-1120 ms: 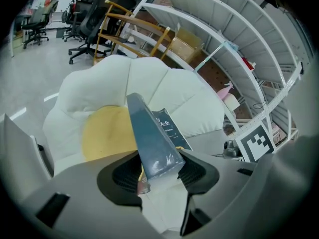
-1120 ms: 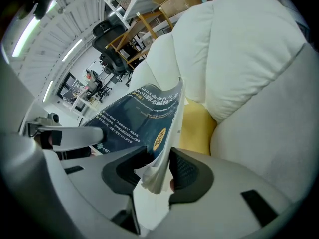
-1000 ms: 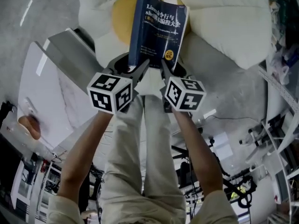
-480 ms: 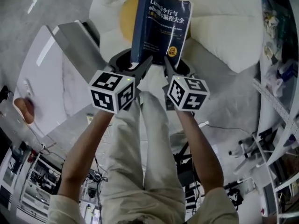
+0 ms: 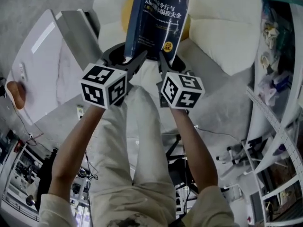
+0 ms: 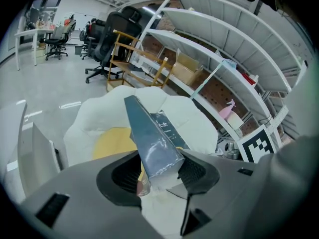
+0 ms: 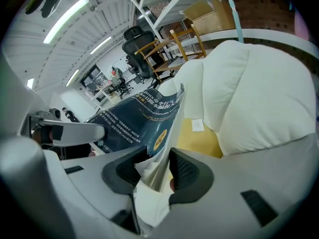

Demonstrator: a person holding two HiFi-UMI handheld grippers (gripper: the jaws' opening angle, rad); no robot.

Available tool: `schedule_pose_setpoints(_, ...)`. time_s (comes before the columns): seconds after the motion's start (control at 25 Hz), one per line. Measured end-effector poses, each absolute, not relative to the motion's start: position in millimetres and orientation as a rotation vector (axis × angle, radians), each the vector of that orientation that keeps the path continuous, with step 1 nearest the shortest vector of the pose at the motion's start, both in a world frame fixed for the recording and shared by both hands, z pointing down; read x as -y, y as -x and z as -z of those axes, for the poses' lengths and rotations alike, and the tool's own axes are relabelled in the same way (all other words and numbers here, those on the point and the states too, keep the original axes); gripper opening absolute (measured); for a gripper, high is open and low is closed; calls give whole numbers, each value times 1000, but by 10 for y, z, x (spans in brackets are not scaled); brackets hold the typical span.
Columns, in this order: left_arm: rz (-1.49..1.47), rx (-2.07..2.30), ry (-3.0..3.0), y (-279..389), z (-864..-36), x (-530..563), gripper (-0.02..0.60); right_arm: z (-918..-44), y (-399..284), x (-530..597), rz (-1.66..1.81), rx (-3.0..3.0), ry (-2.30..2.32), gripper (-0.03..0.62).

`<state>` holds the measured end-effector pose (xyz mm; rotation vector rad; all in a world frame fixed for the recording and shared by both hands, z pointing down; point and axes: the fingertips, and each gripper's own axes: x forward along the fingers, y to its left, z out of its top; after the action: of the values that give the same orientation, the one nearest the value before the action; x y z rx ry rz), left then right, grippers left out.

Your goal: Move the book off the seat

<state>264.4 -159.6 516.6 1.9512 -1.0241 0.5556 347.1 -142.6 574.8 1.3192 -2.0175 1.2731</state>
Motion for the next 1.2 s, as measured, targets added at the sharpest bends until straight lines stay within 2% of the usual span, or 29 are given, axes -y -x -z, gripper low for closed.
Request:
schedule_pose_setpoints(0.32, -517, 1061, -1903, -2646, -5080, 1499, 216, -5633, -3493, 1371, -1212, 2037, -1276, 141)
schedule_pose_setpoints(0.76, -413, 1121, -1867, -2168, -4929, 1302, 216, -5417, -3060, 1275, -1095, 2079, -1209, 141)
schedule_pose_setpoints(1.2, -327, 1210, -1831, -1062, -4514, 991, 216, -4982, -1957, 1081, -988, 2147, -1122, 141)
